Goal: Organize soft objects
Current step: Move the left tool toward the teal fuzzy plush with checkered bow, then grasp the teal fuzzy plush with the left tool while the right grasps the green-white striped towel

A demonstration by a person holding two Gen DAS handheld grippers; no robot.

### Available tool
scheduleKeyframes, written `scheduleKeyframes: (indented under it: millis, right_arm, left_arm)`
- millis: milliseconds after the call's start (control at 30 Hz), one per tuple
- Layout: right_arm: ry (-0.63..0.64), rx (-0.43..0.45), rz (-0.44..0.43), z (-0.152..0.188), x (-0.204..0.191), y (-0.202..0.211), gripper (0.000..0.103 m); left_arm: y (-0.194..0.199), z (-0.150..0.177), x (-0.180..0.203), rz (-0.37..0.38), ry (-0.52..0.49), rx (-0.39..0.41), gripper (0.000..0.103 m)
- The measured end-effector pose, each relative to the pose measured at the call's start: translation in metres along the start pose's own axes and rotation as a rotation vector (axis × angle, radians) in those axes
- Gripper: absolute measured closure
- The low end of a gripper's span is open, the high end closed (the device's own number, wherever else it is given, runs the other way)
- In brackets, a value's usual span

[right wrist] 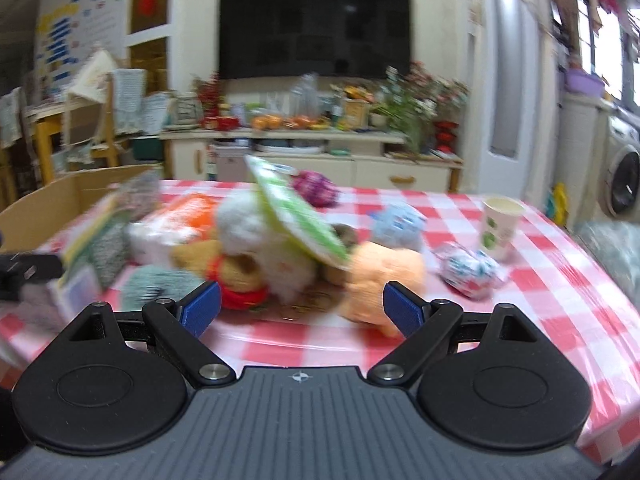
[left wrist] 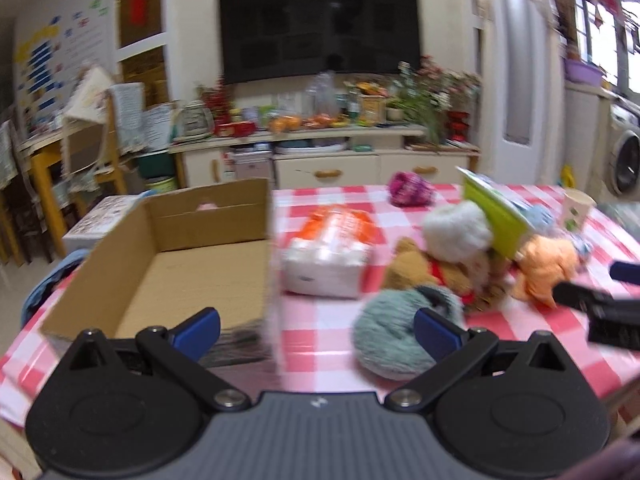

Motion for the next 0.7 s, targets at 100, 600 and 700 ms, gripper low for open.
scheduleKeyframes:
  millis: [100, 600, 700]
  right_arm:
    - [-0.070, -0.031, 0.031, 0.005, 0.024, -0.015, 0.000]
    - [-0.184, -0.139, 0.024, 0.023, 0.080, -0.090, 0.000]
    - [-0.202, -0.127, 0.027, 0.015, 0.083, -0.093, 0.000]
  left_arm:
    - [-0.005, 0.004, 0.017, 0.036, -0.034, -0.011, 0.001]
    - [-0.065, 0.019, 0.066, 0.069, -0.108, -0.141, 0.001]
    - [-0.074, 0.020, 0.068, 0.062, -0.110, -0.159, 0.001]
Point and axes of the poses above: each gripper's, at about its wrist camera, not at the fingertips, and y roughly against the way its jaws point, x to its right, z to its underside, the point moved 6 cm from there along -y, roughly the way its jaws point, and after that the axes turned 3 degrees about y, right-handed, at the moved point
